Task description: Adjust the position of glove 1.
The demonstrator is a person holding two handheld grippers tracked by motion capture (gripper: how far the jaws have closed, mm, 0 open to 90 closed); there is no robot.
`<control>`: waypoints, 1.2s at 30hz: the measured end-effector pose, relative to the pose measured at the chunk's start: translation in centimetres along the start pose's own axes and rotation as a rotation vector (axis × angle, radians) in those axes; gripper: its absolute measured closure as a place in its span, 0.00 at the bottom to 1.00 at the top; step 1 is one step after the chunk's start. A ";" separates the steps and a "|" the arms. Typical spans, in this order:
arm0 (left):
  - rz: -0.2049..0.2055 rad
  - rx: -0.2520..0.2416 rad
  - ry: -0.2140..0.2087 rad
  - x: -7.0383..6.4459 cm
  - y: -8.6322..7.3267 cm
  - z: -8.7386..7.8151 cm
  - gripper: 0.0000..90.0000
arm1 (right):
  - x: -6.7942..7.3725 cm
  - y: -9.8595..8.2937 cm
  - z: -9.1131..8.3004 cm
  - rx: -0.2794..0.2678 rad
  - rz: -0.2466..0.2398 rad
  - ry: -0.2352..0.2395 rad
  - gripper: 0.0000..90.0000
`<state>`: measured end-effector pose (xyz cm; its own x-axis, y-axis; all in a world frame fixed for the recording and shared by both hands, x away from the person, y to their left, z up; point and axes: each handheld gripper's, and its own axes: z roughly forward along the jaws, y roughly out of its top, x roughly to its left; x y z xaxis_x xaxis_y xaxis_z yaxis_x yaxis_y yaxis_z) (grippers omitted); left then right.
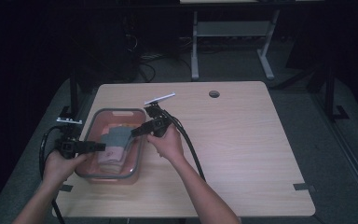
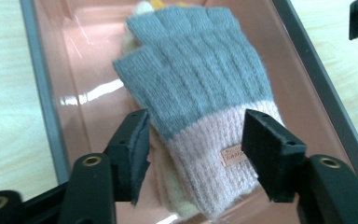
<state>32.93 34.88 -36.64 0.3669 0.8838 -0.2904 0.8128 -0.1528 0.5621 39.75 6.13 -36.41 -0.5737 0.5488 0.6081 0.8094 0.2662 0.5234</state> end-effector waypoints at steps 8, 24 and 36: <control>0.042 -0.027 0.001 -1.5 0.5 -0.4 0.42 | -0.8 -0.7 -2.0 -0.033 0.002 -0.020 0.73; 0.105 -0.049 -0.060 -5.0 1.8 -0.3 0.37 | -1.9 -1.5 -6.0 -0.070 0.002 -0.052 0.65; 0.108 -0.059 -0.111 -6.3 2.5 0.5 0.34 | -3.1 -2.1 -7.7 -0.084 0.015 -0.092 0.60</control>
<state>32.93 28.66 -33.80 0.5011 0.8088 -0.3078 0.7393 -0.2152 0.6380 38.85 -2.26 -34.83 -0.5450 0.6233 0.5608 0.8019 0.1923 0.5656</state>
